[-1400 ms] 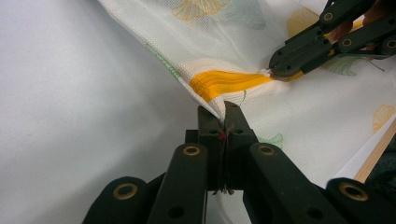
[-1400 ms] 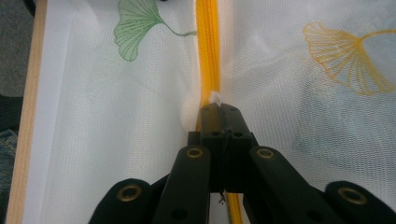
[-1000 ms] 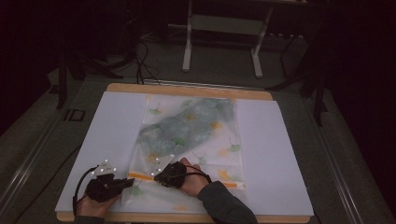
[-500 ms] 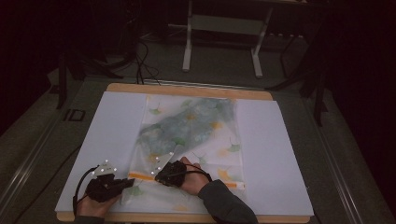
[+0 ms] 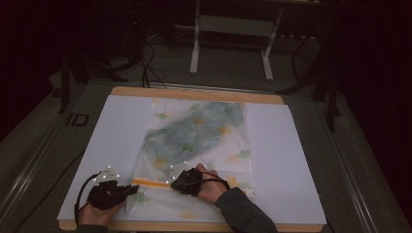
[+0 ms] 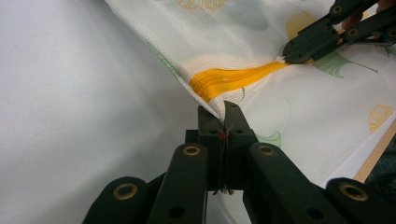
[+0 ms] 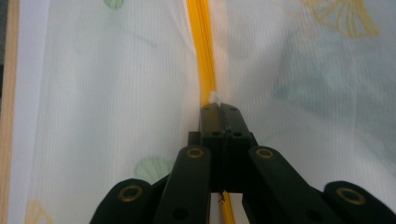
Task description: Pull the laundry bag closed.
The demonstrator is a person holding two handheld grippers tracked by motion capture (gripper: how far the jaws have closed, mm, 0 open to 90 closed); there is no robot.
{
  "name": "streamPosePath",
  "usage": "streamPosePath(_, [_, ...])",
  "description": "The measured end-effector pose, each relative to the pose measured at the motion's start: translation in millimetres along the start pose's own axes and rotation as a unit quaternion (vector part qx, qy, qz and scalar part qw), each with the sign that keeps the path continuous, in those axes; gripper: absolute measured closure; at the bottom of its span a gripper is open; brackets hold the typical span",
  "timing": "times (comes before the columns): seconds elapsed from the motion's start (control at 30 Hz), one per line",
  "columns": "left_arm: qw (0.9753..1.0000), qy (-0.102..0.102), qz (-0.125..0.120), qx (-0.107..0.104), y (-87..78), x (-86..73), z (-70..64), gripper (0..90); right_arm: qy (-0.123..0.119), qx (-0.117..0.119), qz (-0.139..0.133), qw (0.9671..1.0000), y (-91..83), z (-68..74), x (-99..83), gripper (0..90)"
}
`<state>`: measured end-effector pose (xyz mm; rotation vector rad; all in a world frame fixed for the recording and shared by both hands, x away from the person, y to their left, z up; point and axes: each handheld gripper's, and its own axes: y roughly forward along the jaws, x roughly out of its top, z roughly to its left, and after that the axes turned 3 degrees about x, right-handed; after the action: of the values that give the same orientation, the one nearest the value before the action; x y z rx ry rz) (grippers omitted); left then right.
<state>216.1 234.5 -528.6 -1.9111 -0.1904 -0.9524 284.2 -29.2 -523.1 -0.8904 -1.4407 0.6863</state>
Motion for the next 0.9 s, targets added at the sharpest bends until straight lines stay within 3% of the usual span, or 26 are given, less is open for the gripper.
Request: streamPosePath(0.9, [1.0000,-0.002,-0.001,0.002,-1.1,-0.9,2.2,88.6,-0.004,-0.024,0.026,0.9994,-22.6,-0.5,-30.3,90.0])
